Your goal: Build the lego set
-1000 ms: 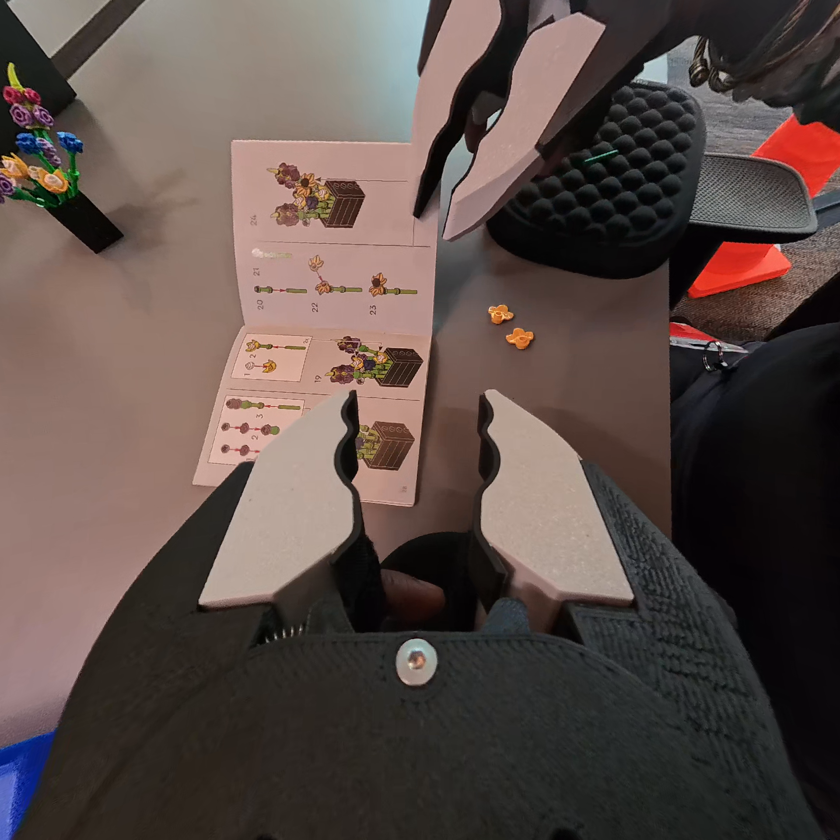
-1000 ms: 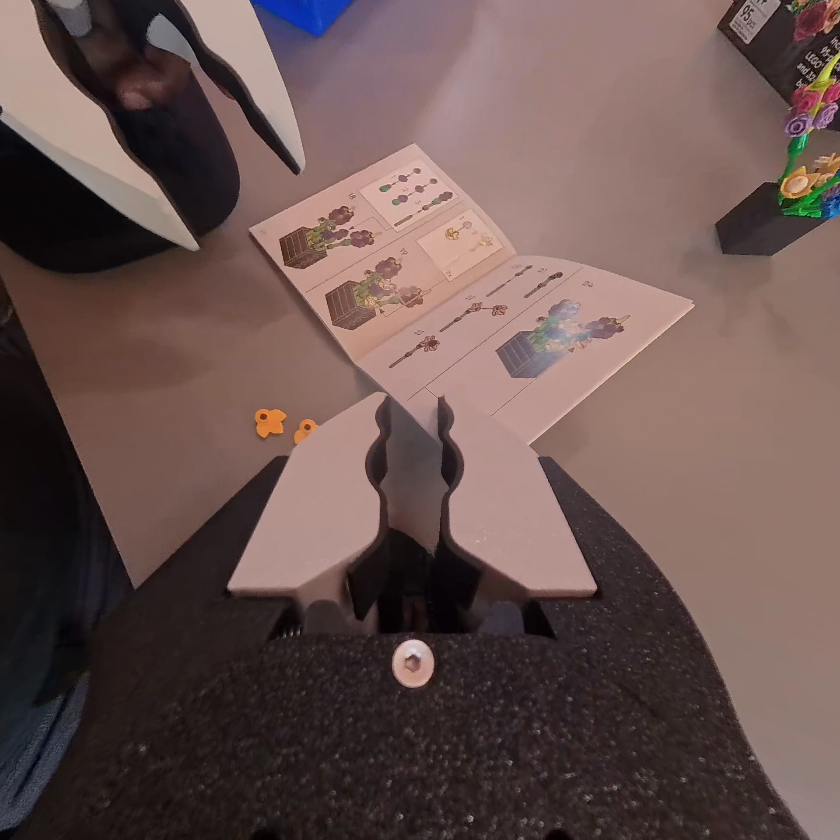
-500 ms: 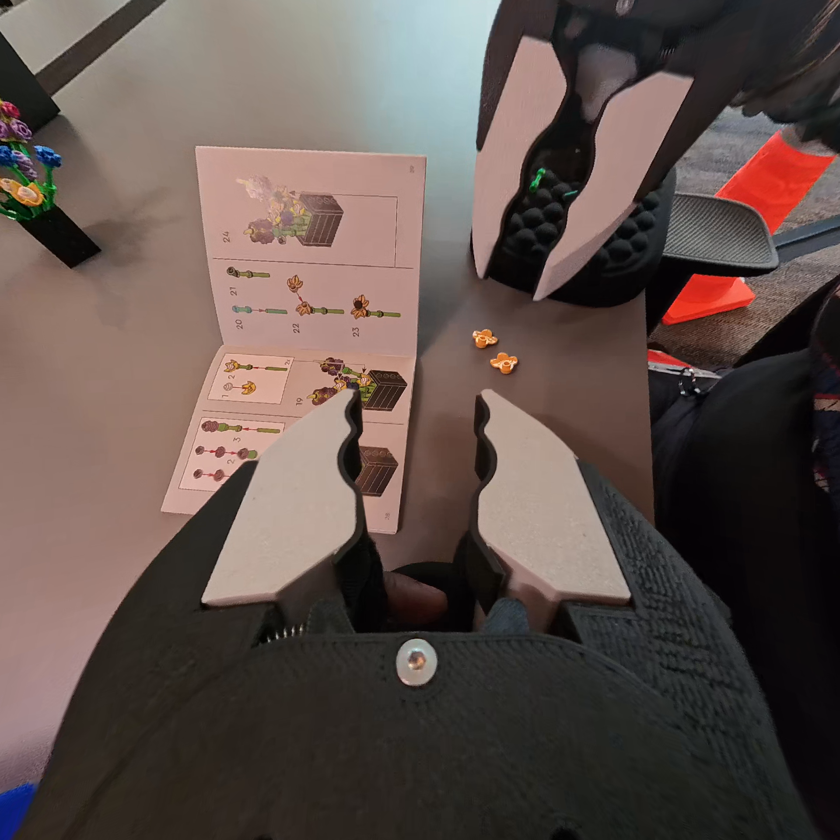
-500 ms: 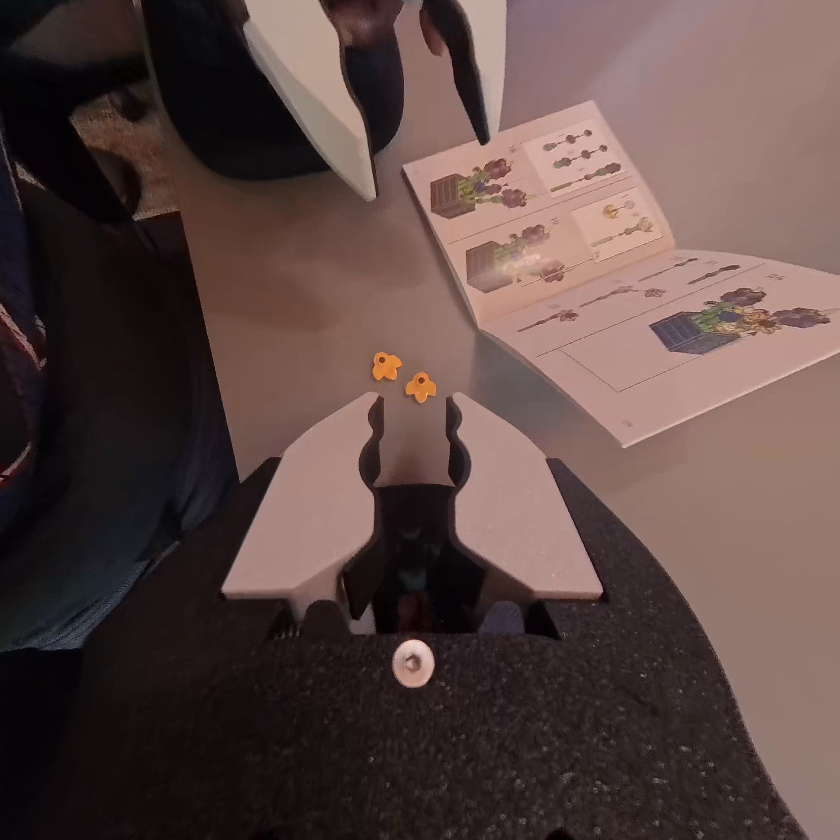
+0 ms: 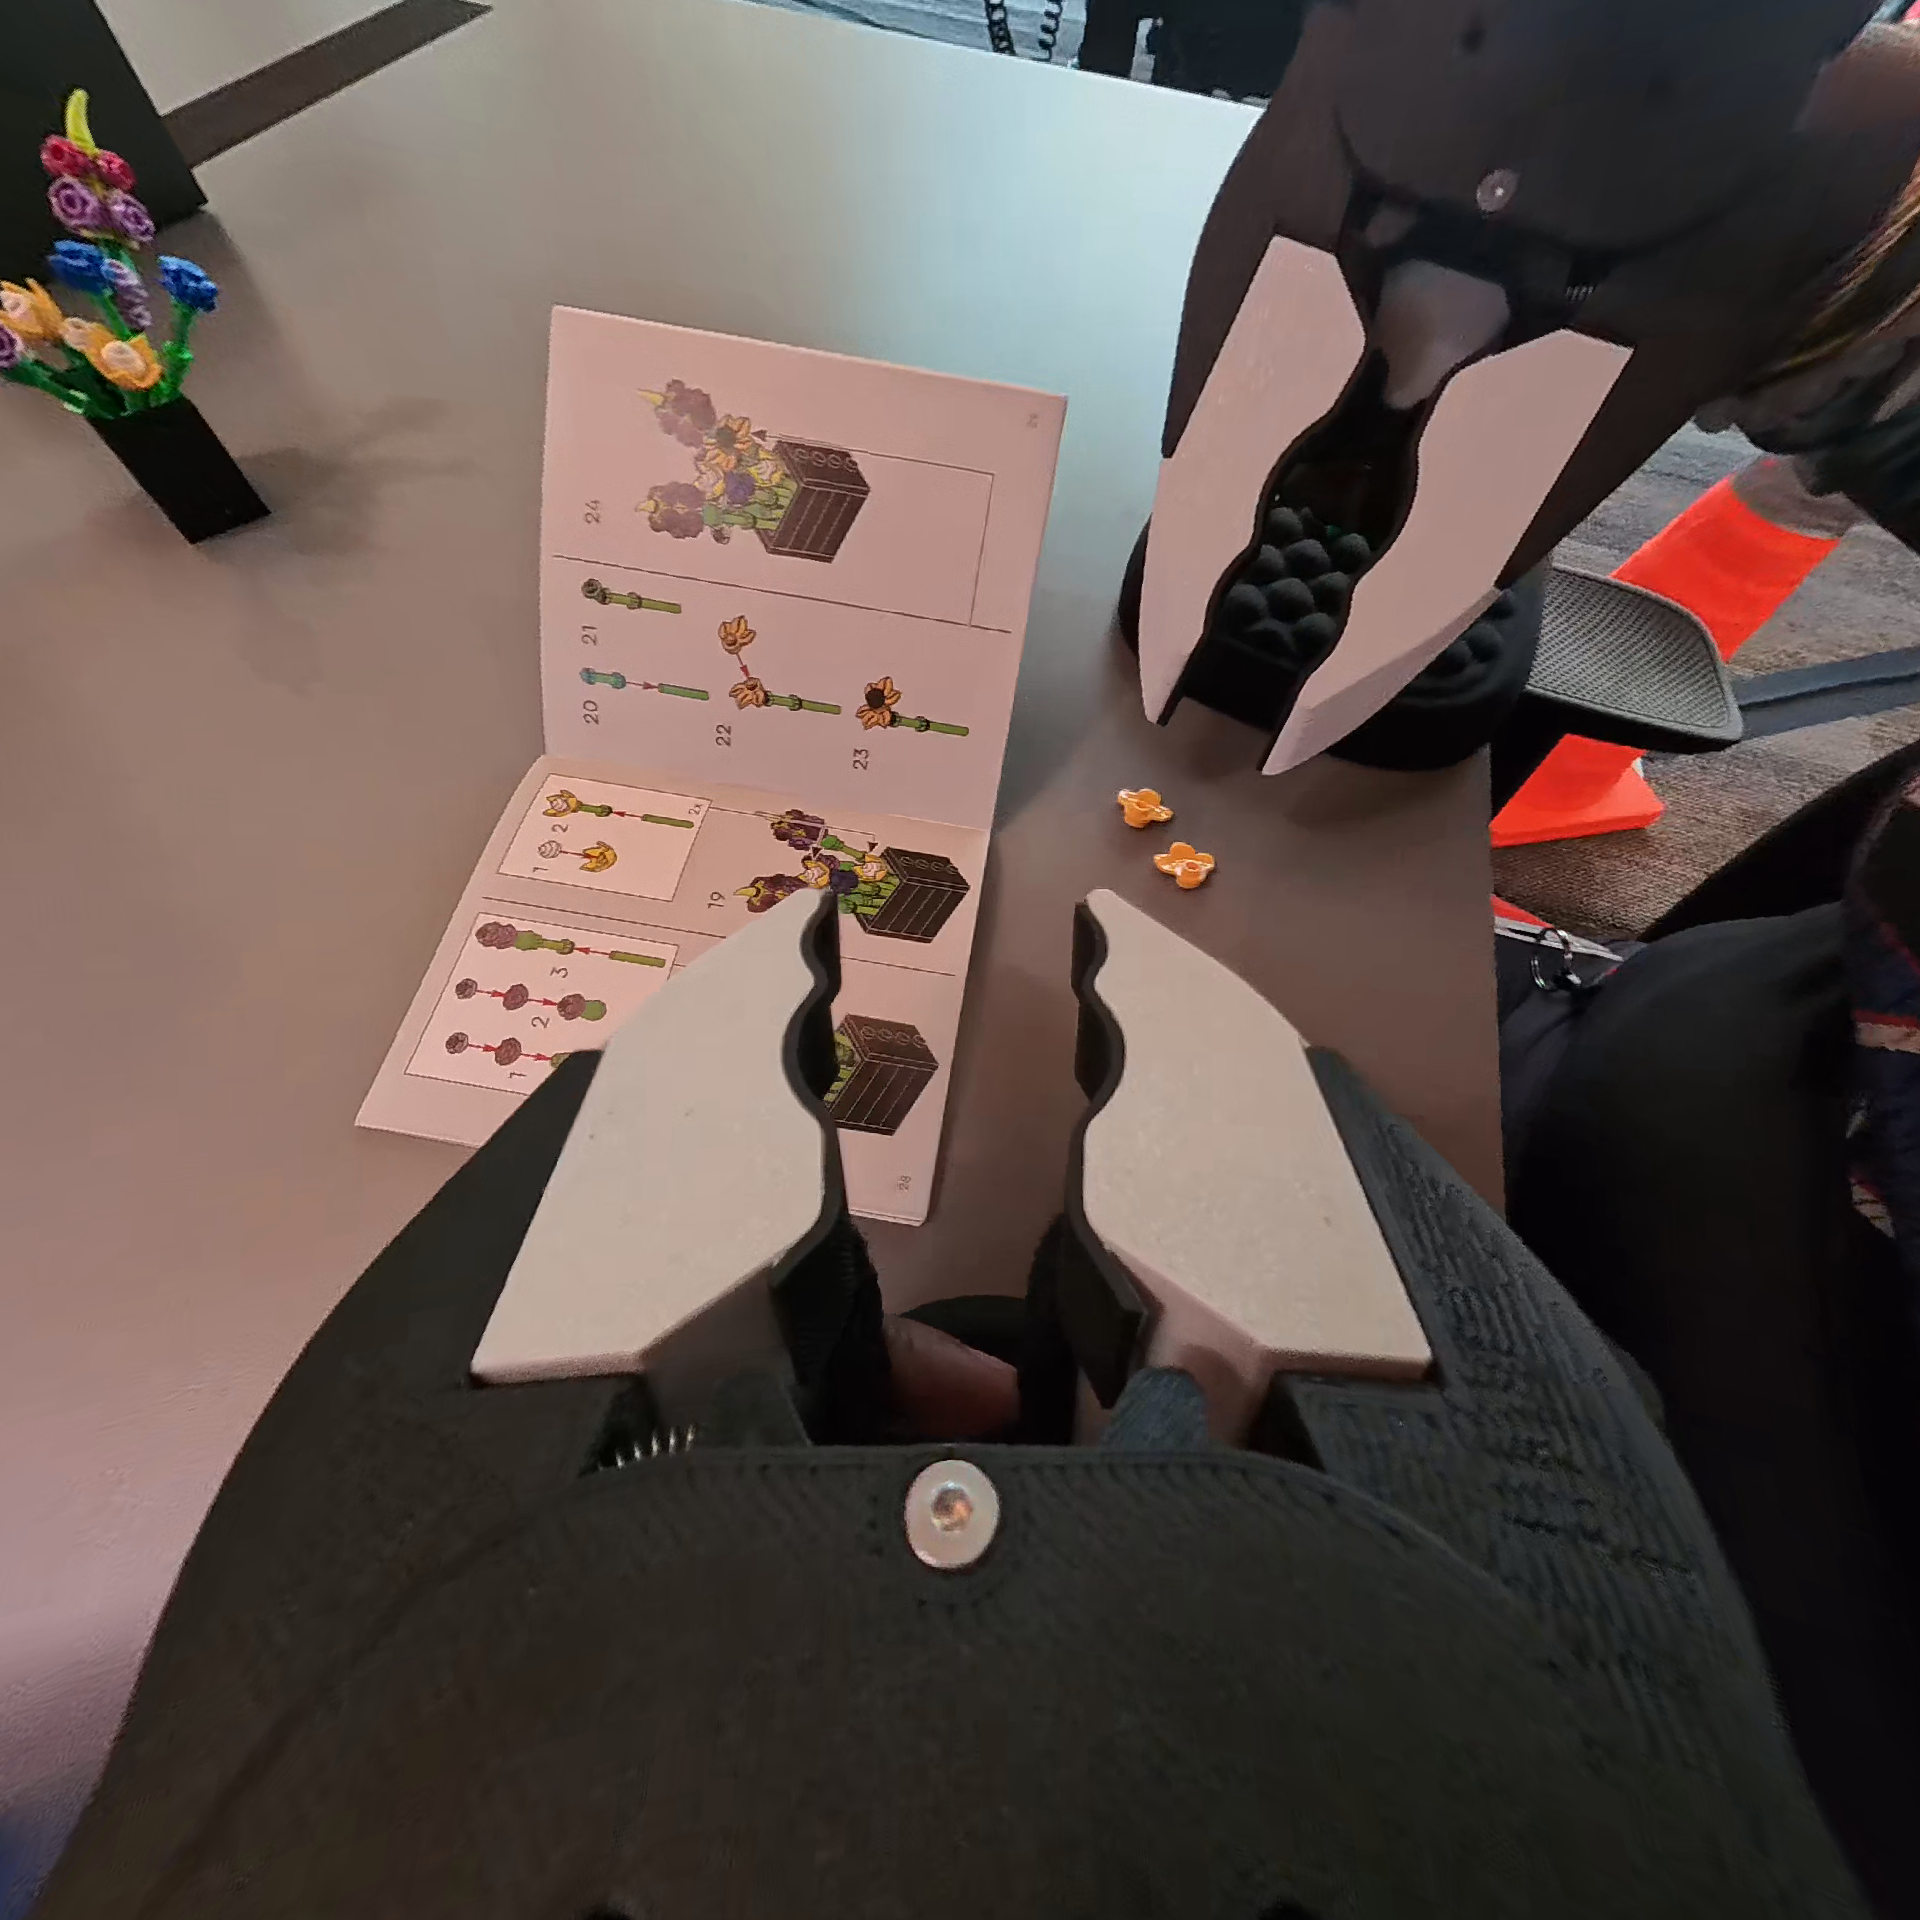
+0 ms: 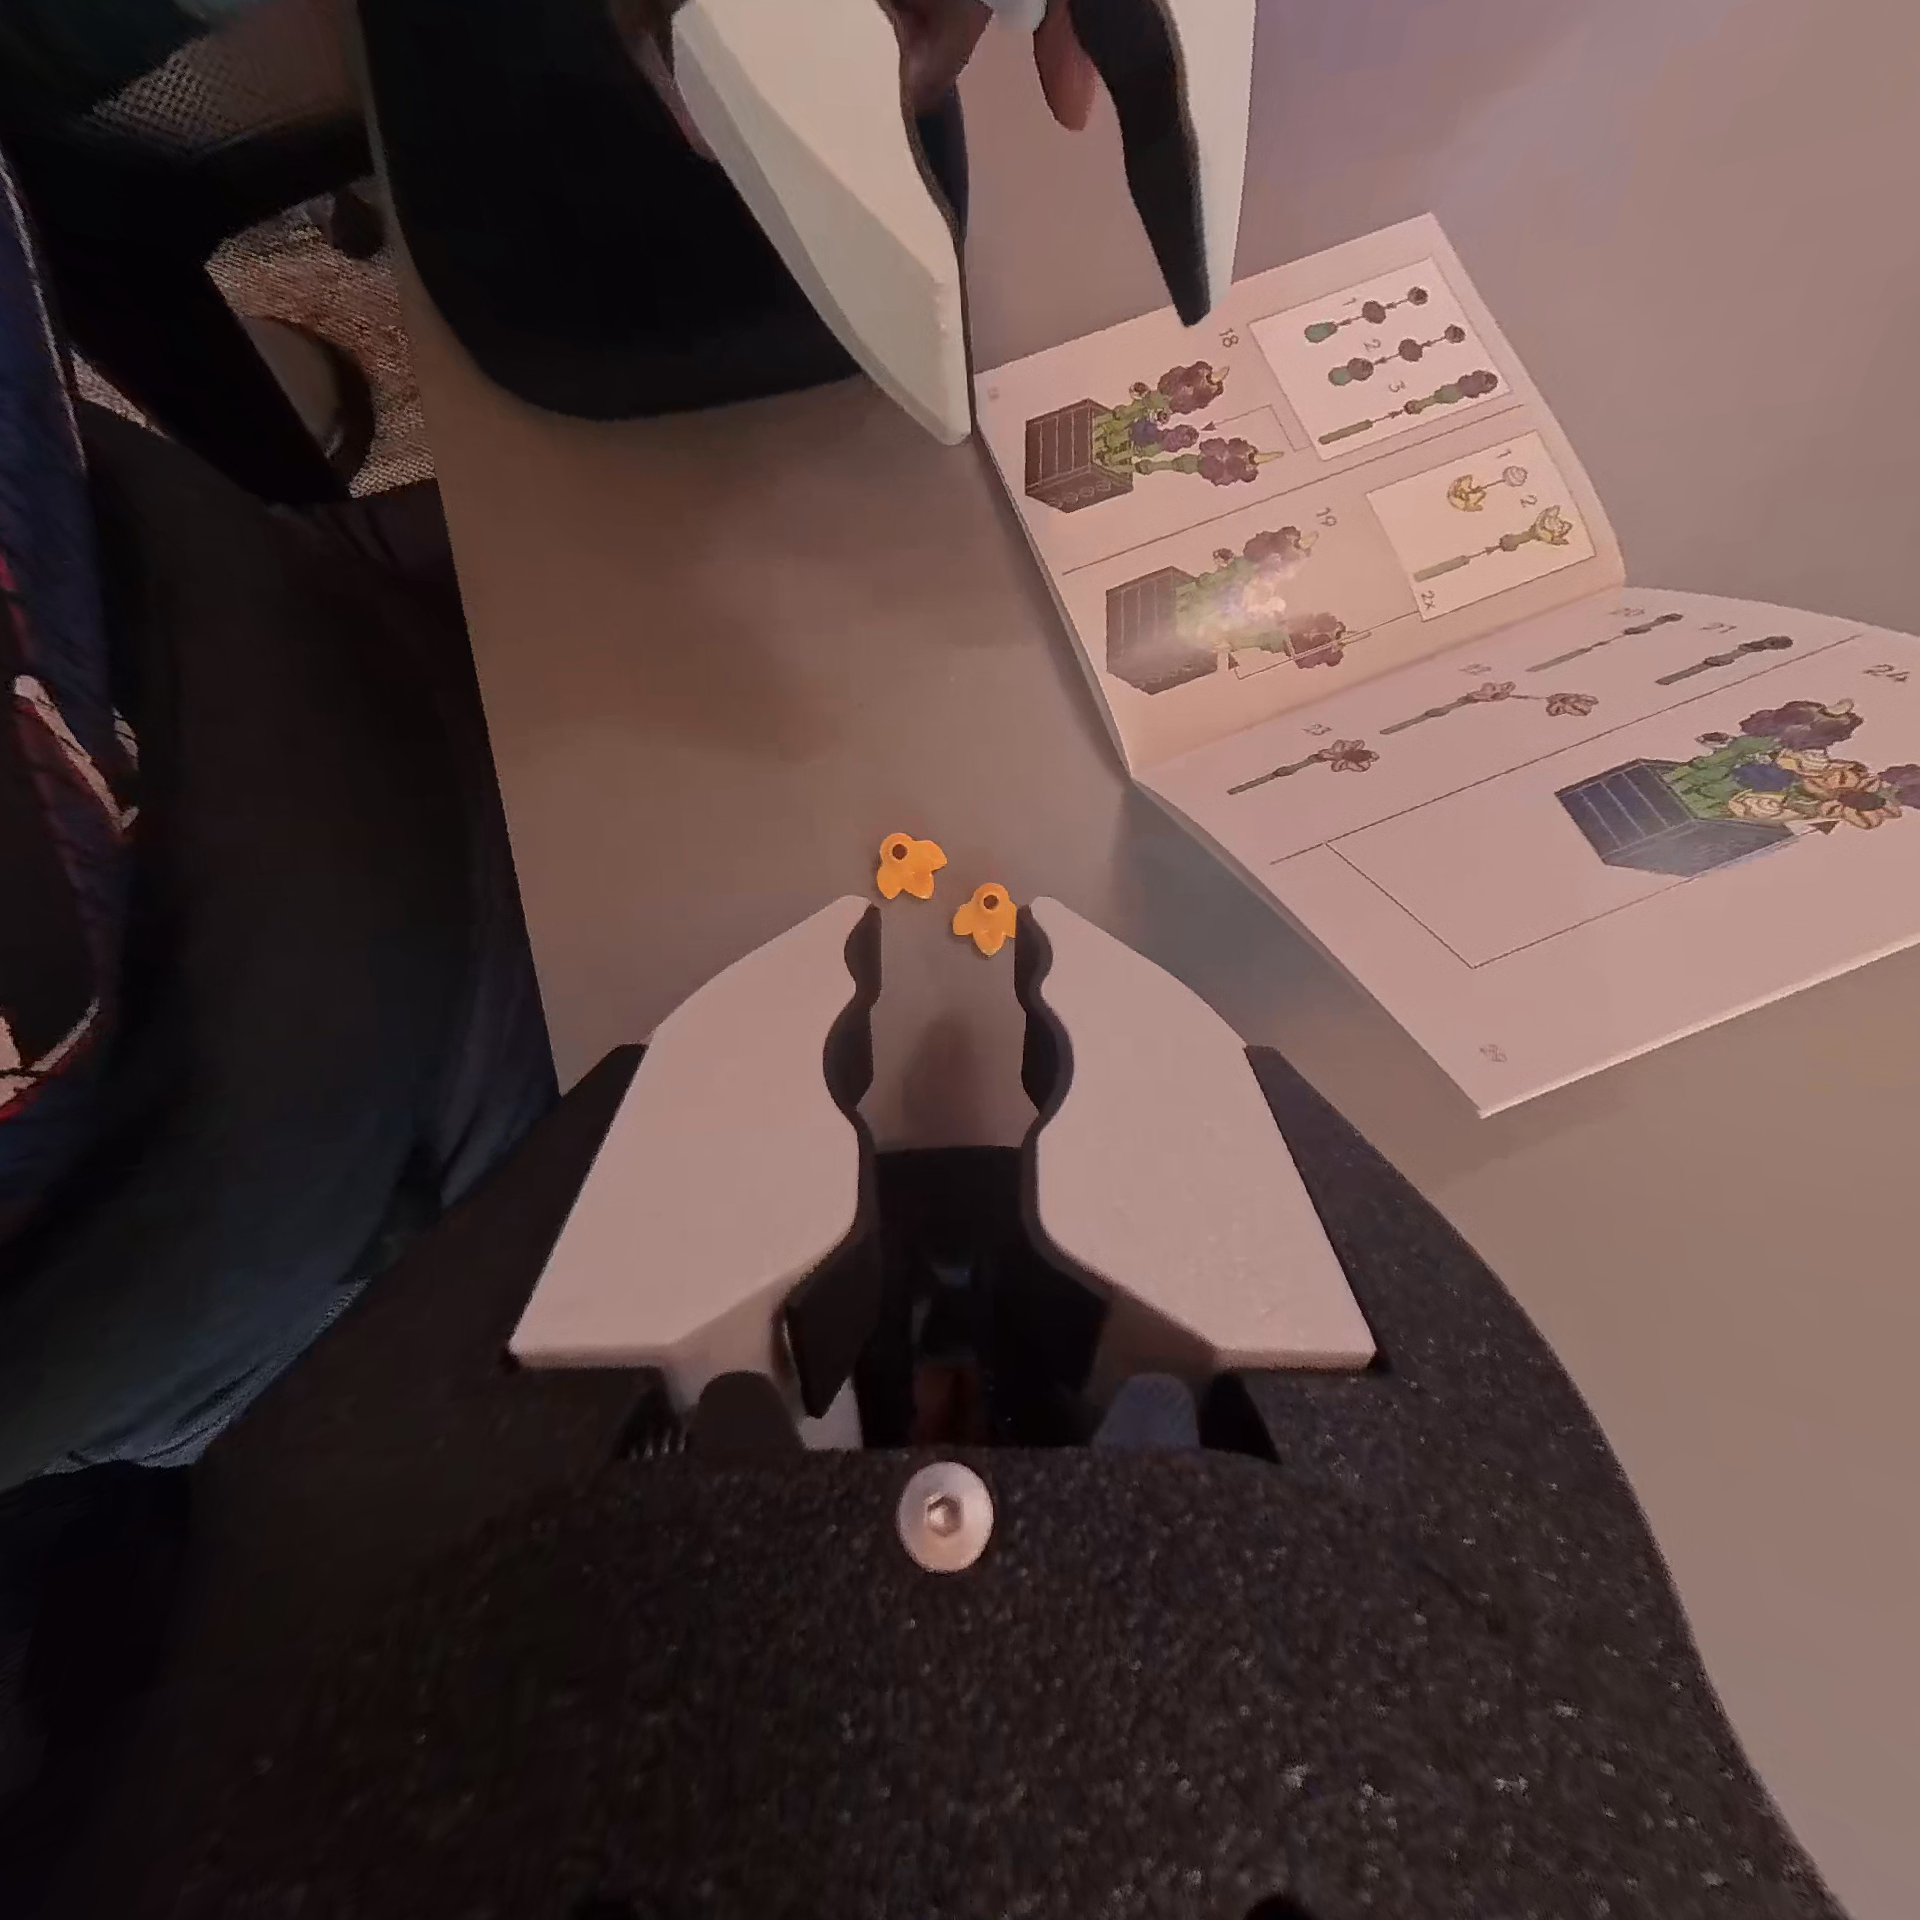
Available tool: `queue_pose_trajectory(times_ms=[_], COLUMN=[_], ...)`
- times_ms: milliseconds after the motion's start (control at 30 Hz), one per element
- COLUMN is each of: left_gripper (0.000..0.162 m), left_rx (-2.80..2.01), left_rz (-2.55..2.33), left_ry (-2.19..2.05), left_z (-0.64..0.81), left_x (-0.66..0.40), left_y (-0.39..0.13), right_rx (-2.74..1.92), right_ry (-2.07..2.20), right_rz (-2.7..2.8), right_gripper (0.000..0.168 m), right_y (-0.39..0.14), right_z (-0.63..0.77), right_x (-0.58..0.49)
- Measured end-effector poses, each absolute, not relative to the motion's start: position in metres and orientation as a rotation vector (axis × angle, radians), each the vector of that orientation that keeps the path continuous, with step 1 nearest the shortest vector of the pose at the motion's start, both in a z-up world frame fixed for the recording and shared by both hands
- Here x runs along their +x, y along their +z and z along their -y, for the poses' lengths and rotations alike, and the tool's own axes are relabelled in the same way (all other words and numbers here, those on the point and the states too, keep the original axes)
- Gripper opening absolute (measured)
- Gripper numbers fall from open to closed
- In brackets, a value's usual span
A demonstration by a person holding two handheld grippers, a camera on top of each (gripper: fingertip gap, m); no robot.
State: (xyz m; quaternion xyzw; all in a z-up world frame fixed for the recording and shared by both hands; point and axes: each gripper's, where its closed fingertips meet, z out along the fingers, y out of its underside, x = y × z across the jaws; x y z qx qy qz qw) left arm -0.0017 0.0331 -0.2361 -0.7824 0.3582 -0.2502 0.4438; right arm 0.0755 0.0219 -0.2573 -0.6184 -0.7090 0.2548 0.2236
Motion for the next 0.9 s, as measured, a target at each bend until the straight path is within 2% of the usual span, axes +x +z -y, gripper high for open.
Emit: queue_pose_trajectory(times_ms=[267,467,633,900], left_gripper=[0.043,0.043,0.043,0.043], left_rx=[-1.965,-1.976,-1.985,-1.971], left_rz=[-0.945,-0.930,-0.914,-0.955], left_ry=[-0.550,-0.569,-0.567,-0.478], left_z=[-0.032,-0.033,-0.034,-0.033], left_x=[0.001,0.000,-0.001,0.000], left_y=[-0.246,-0.247,-0.247,-0.249], right_rx=[-1.709,-1.930,-2.057,-1.866], right_ry=[0.657,0.536,0.444,0.342], right_rz=[1.895,1.983,1.963,2.053], right_gripper=[0.024,0.008,0.008,0.015], right_y=[-0.239,-0.227,-0.232,-0.254], right_z=[-0.045,-0.054,-0.061,-0.062], right_x=[0.104,0.175,0.210,0.195])
